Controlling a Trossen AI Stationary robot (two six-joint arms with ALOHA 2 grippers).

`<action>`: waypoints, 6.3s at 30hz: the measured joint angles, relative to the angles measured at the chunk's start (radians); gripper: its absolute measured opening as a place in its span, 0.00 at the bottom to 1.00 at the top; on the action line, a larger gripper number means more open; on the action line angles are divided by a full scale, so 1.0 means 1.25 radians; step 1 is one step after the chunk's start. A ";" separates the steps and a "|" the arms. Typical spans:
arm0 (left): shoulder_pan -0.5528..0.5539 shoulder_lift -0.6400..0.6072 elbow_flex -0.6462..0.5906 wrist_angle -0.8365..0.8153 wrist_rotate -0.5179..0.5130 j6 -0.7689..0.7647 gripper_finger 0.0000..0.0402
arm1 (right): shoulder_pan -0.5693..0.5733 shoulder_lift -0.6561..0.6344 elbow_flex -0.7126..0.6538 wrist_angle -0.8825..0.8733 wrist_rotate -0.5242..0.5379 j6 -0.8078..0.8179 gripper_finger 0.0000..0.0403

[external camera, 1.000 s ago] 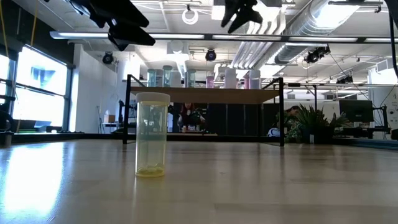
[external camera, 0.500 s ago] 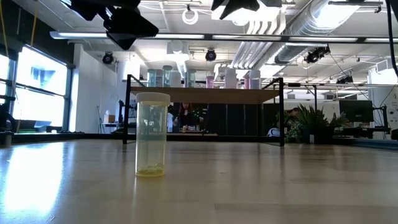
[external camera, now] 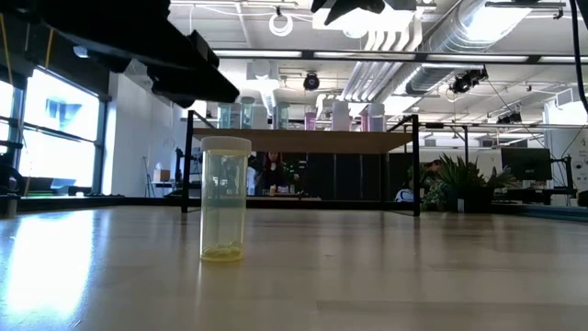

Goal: Pick and place medicine bottles onto shelf by color
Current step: Put the yellow medicine bottle on the shelf

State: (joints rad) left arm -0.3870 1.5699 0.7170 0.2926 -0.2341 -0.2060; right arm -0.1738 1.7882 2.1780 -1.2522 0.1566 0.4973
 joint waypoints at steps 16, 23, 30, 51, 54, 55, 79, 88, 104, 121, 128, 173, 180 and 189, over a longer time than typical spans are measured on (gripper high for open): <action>-0.019 0.175 0.000 0.189 -0.009 -0.021 0.60 | 0.000 0.000 0.000 0.000 0.000 0.000 0.39; -0.023 0.218 0.001 0.228 -0.001 -0.021 0.60 | 0.000 0.000 0.000 -0.001 -0.001 0.000 0.39; -0.027 0.234 0.007 0.252 -0.008 -0.036 0.60 | 0.000 0.000 0.000 -0.001 -0.001 -0.003 0.39; -0.027 0.234 0.016 0.248 -0.001 -0.021 0.27 | 0.000 0.000 0.000 -0.004 -0.001 -0.006 0.39; -0.027 0.224 0.016 0.248 -0.001 -0.048 0.28 | 0.000 0.000 0.000 -0.004 -0.001 -0.006 0.39; -0.026 0.218 0.016 0.251 -0.001 -0.053 0.28 | 0.000 0.000 0.000 -0.004 -0.001 -0.006 0.39; 0.296 -0.149 0.016 0.068 -0.016 0.034 0.29 | -0.072 -0.028 -0.001 0.001 0.036 -0.080 0.39; 0.489 -0.288 0.016 0.018 0.007 0.057 0.29 | -0.125 -0.033 -0.001 0.000 0.035 -0.112 0.39; 0.711 -0.243 0.262 -0.147 0.072 0.193 0.29 | -0.146 -0.033 -0.001 -0.001 0.042 -0.133 0.39; 0.710 -0.003 0.395 -0.160 0.176 0.168 0.29 | -0.195 -0.033 -0.001 -0.056 0.099 -0.154 0.39; 0.673 0.036 0.403 -0.179 0.096 0.124 0.29 | -0.214 -0.033 -0.001 -0.060 0.098 -0.154 0.39; 0.629 0.108 0.402 -0.255 -0.098 -0.010 0.29 | -0.211 -0.033 0.000 -0.076 0.096 -0.148 0.39; 0.629 0.108 0.402 -0.251 -0.089 -0.021 0.29 | -0.211 -0.033 0.000 -0.085 0.096 -0.148 0.39; 0.629 0.109 0.402 -0.253 -0.036 -0.007 0.38 | -0.211 -0.033 0.000 -0.085 0.096 -0.148 0.39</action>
State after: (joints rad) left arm 0.3988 1.7061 1.2190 -0.0231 -0.2794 -0.2142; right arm -0.4381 1.7470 2.1777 -1.3581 0.2771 0.3126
